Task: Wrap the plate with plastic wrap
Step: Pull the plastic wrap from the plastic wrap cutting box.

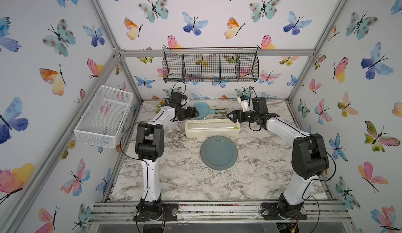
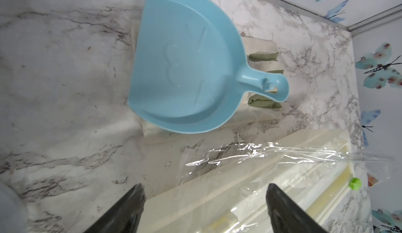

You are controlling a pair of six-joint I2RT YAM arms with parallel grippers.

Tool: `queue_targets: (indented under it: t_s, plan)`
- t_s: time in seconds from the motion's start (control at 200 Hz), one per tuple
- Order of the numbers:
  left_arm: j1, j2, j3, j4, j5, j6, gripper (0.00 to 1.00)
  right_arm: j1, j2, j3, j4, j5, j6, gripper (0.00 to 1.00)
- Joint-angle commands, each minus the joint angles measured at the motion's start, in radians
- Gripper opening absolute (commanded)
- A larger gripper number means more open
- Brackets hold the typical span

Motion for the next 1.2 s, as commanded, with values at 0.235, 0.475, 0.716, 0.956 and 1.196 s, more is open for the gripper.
queue_targets:
  t_s: [0.235,0.475,0.716,0.956,1.196]
  plan:
    - [-0.002,0.077,-0.002,0.029,0.109,-0.021,0.75,0.014,0.069,0.063,-0.057,0.006,-0.060,0.84]
    - [-0.021,0.075,-0.016,0.055,0.118,-0.029,0.61,0.040,0.118,0.092,-0.075,0.045,-0.095,0.81]
    - [-0.023,0.045,-0.047,0.103,0.104,-0.048,0.26,0.053,0.184,0.159,-0.068,0.114,-0.108,0.73]
    - [-0.022,0.018,-0.045,0.098,0.078,-0.053,0.02,0.053,0.229,0.233,-0.111,0.136,-0.118,0.36]
    - [-0.022,-0.048,-0.054,0.115,0.042,-0.064,0.00,0.053,0.213,0.235,-0.110,0.143,-0.112,0.09]
